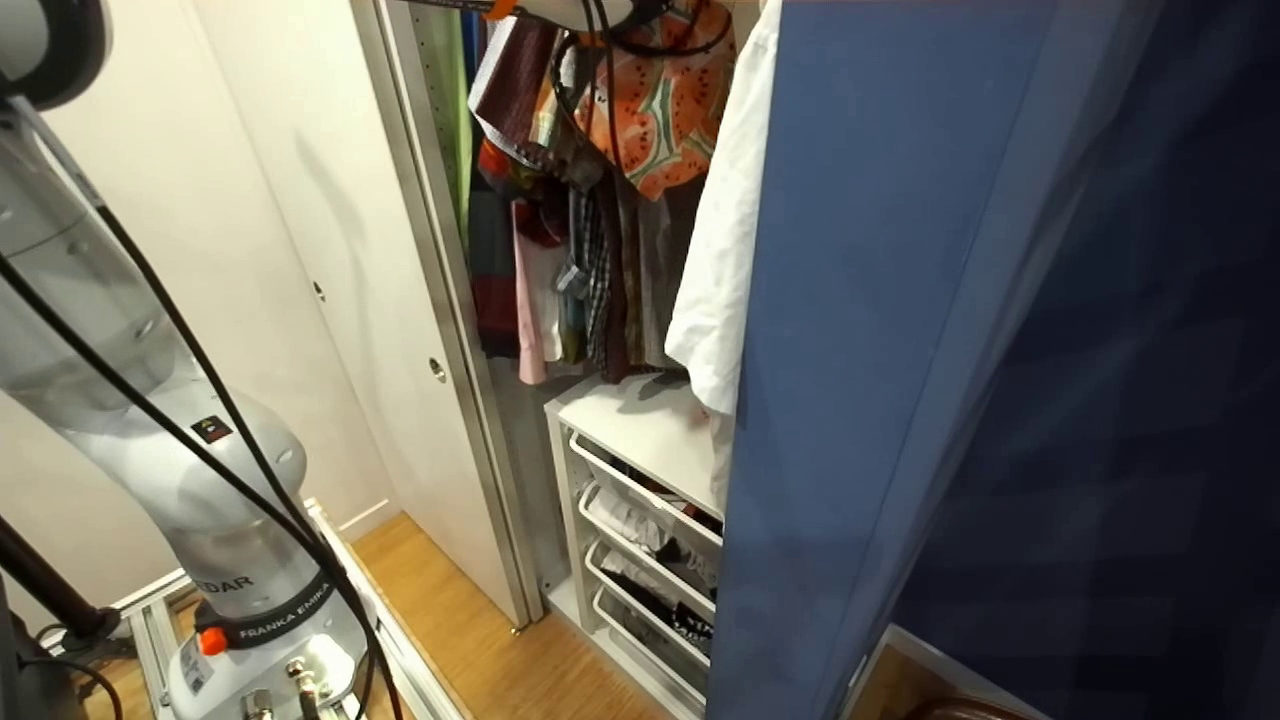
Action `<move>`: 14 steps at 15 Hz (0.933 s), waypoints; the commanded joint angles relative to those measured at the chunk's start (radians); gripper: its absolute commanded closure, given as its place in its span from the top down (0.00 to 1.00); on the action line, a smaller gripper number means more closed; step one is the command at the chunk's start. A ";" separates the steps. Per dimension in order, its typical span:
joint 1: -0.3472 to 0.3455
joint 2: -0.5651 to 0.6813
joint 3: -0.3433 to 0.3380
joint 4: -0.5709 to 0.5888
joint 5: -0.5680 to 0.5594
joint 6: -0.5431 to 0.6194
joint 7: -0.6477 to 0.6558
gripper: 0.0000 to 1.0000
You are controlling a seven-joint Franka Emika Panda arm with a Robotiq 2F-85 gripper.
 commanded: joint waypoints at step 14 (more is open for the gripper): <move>0.129 0.023 0.025 -0.044 -0.216 -0.402 0.166 0.04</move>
